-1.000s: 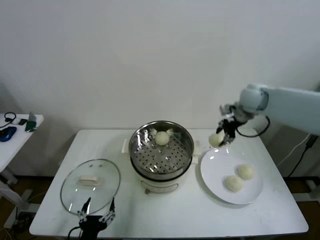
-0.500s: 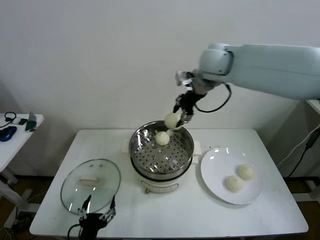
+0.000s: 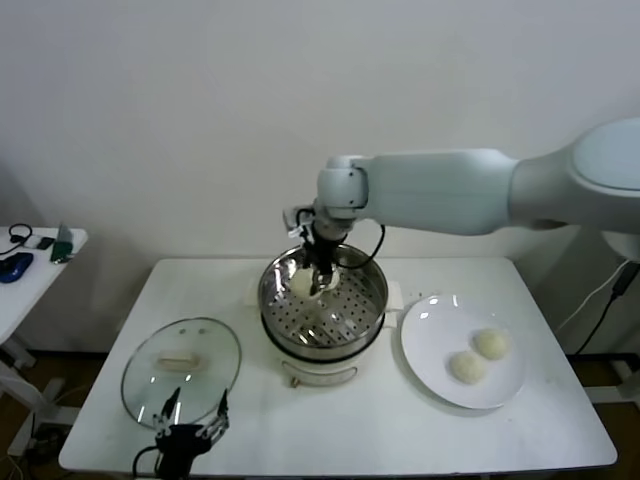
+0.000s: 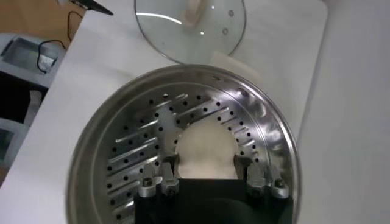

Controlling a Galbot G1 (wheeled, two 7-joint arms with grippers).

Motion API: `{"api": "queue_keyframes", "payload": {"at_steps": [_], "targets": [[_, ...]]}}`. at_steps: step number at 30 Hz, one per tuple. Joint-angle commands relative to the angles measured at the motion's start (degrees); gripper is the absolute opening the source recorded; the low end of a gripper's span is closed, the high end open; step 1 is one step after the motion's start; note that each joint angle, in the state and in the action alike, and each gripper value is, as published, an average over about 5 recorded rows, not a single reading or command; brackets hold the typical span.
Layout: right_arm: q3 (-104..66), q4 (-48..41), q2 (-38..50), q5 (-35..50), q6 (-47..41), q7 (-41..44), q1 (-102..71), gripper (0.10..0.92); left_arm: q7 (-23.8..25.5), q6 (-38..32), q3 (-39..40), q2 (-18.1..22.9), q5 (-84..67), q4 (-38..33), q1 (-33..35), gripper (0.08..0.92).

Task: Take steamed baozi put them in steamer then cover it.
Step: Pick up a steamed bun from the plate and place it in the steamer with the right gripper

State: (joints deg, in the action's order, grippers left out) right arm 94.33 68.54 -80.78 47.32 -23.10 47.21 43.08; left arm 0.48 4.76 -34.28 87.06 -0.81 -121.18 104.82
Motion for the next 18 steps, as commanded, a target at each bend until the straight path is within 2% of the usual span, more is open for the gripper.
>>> {"api": "queue_keyframes", "payload": {"at_steps": [1,12,15,18], "targets": [[0.05,-5.63,-4.53,-2.28,-0.54,-1.62,-6.22,0.619,-0.01,0.00,-0.08,0.10,0.01,0.25,-0.10,0.823],[-0.20,-7.17,-5.93,-2.45,-0.89,-2.07,-6.80,0.625,-0.02,0.06,0.26,0.33,0.03,-0.19,0.08,0.823],[-0.46,-6.10,-4.92,-2.63,-0.50,-2.15,-5.51,0.672,-0.03,0.15,0.38,0.43,0.09,-0.41,0.17,0.823],[-0.59,-3.92,-2.59,-2.32,0.62,-1.18,-2.58,0.754,-0.03,0.30,0.49,0.59,0.16,-0.66,0.18,0.823]]}}
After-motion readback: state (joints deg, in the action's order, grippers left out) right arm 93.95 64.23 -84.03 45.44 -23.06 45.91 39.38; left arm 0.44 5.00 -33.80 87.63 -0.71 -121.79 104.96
